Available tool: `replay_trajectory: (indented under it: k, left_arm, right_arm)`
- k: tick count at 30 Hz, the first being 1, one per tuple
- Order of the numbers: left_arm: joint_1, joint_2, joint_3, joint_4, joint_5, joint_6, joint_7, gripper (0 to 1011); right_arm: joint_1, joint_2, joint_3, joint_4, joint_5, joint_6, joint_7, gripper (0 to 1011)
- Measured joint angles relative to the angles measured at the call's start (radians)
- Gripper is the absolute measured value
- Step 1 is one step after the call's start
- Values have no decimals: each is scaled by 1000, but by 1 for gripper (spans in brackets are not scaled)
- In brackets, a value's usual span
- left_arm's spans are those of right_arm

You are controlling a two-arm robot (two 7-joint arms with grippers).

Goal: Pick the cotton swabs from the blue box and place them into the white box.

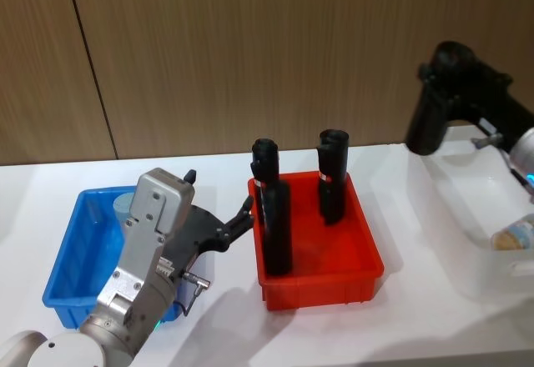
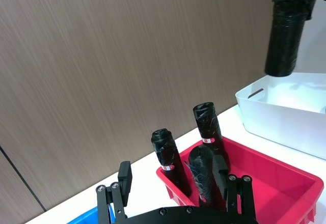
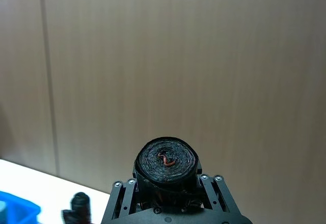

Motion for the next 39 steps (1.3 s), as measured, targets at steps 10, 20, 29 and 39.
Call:
replay_trajectory:
  k: [10,20,29,39]
  left_arm:
    - [0,0,0,0,0,0,0,1000]
    - [0,0,0,0,0,0,0,1000]
    - [0,0,0,0,0,0,0,999]
    - [0,0,0,0,0,0,0,1000]
  right_arm:
    - [-10,31,34,24,-25,29,-88,515]
    - [34,38,47,171,-43,30,-129,515]
    - [100,27,45,337,-48,7,-132,515]
    - [166,11,33,494,-48,-19,-108,516]
